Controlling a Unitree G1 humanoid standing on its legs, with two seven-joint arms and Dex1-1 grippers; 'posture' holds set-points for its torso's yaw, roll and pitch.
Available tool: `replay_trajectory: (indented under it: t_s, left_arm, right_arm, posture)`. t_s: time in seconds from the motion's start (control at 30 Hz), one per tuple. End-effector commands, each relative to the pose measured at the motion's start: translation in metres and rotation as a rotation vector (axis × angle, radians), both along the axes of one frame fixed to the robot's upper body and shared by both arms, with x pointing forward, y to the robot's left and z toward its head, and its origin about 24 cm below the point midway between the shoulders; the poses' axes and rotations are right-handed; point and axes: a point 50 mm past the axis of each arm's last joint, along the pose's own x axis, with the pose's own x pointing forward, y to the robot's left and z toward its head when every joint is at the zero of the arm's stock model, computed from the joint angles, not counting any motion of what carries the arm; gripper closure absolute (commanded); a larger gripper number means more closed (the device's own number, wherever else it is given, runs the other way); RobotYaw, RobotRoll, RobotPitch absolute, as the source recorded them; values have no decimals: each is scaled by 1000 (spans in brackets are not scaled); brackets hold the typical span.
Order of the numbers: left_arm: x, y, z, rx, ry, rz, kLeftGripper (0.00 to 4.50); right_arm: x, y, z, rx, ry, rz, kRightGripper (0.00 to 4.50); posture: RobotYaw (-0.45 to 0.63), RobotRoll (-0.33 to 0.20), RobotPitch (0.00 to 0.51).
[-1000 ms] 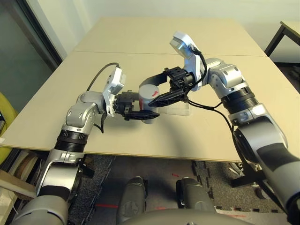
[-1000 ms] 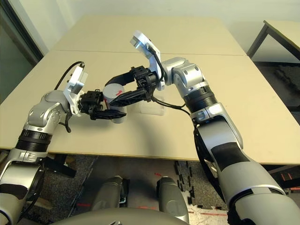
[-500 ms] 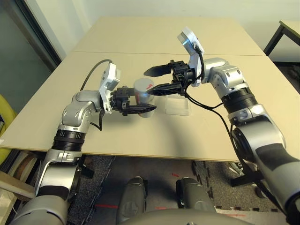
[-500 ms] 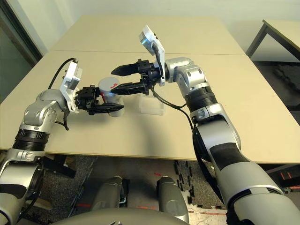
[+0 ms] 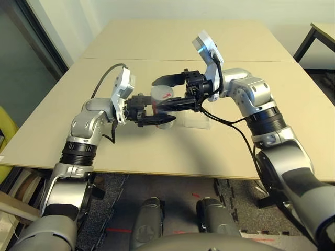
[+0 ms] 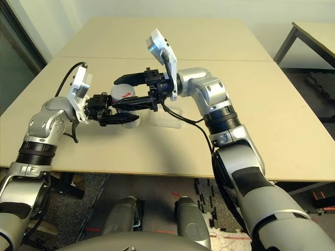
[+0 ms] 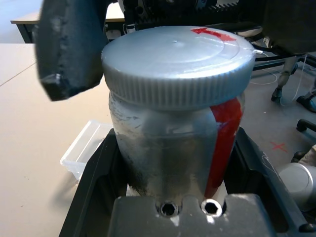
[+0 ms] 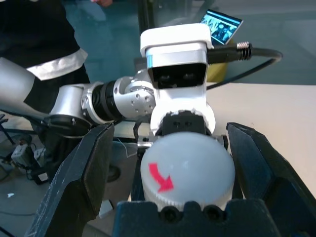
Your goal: Pour the medicine from the bottle into the box.
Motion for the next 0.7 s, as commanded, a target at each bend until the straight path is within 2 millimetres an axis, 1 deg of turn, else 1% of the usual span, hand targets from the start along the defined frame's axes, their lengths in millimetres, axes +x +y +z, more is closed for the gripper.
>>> replay_trajectory:
  t_s: [0.03,0.23,0.37,0.47,0.6,0.7]
  left_arm:
    - [1,-5,-1,18,-2,-18,1673]
    - [0,-7,-1,11,-1,-32,1673]
    - [0,-6,0,13,-3,-34,1673]
    - [0,-3,1,16,-6,-31,1673]
    - [0,-1,2,18,-8,-26,1673]
    - [-1,1,1,18,-8,-18,1673]
  right_arm:
    - [-1,4,3,26,-6,-4,0]
    - [3,13,-4,26,11,-33,0]
    - [10,13,-11,17,21,-72,0]
    - [16,7,-15,3,27,-107,0]
    - [23,-3,-17,-4,26,-144,0]
    - [29,-18,-13,2,33,-177,0]
  posture:
    - [-59,0,34]
    - [-60,0,30]
    - [-57,0,29]
    - [-53,0,29]
    - [-50,0,31]
    - [-47,0,34]
